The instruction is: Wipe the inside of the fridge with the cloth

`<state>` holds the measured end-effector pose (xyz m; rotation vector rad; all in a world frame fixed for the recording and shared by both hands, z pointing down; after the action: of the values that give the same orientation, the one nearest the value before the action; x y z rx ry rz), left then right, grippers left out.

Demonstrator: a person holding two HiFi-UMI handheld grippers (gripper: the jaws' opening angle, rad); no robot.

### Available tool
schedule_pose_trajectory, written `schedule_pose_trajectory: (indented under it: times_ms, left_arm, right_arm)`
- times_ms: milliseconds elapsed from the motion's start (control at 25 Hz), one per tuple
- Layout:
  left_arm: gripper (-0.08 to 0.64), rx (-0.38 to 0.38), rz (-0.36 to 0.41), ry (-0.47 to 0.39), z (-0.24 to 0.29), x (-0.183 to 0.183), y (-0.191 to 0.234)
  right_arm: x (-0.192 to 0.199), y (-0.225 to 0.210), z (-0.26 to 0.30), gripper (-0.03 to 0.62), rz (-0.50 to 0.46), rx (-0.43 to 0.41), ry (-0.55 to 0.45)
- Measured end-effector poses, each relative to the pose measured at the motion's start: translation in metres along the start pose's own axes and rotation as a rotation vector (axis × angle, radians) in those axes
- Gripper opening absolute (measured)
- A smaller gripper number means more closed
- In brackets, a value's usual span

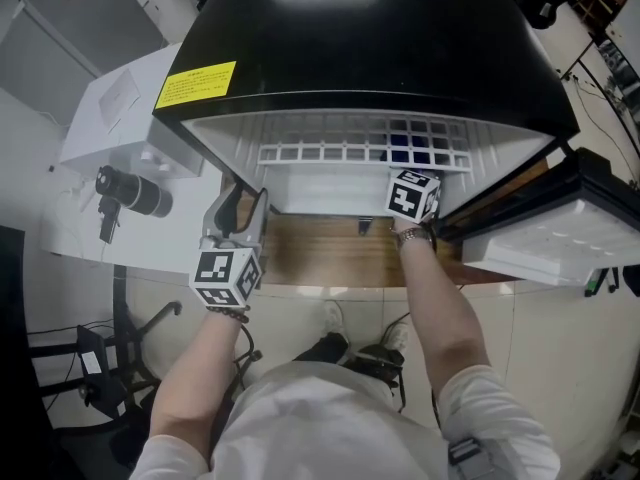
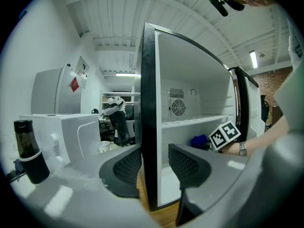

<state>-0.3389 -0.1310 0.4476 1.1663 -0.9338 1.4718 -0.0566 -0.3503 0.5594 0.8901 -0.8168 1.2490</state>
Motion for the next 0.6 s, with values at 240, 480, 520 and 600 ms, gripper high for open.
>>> schedule_pose_trajectory:
  times_ms: [240, 480, 520, 600]
  left_arm:
    - [0.171, 0.009, -0.009, -0.006, 0.0, 0.0, 0.0]
    - [0.171, 0.016, -0.016, -0.01, 0.0, 0.0, 0.0]
    - [0.171, 0.017, -0.017, -0.011, 0.0, -0.001, 0.0]
    - [0.171, 0.018, -0.019, -0.013, 0.001, -0.001, 0.0]
  right_arm:
    - [-0.022, 0.038, -0.03, 0.038, 0.04, -0.124, -0.067]
    - [-0.032, 0.103, -0.064, 0.038, 0.033, -0.276, -0.086]
    - [-0.032, 0.114, -0.069, 0.038, 0.035, -0.299, -0.082]
    - [-0.033, 0.135, -0.079, 0.038, 0.043, -0.344, -0.08]
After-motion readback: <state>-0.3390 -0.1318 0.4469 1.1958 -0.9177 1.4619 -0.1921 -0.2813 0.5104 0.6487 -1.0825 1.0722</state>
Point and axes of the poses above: the fingertips, and each gripper's own axes: z forward along the fingers, y to its left, x out of its underside, the point moved 6 cm from there along -z, backward along the fingers, and after that the axes turned 8 degrees about x, right-handed, at the moved point
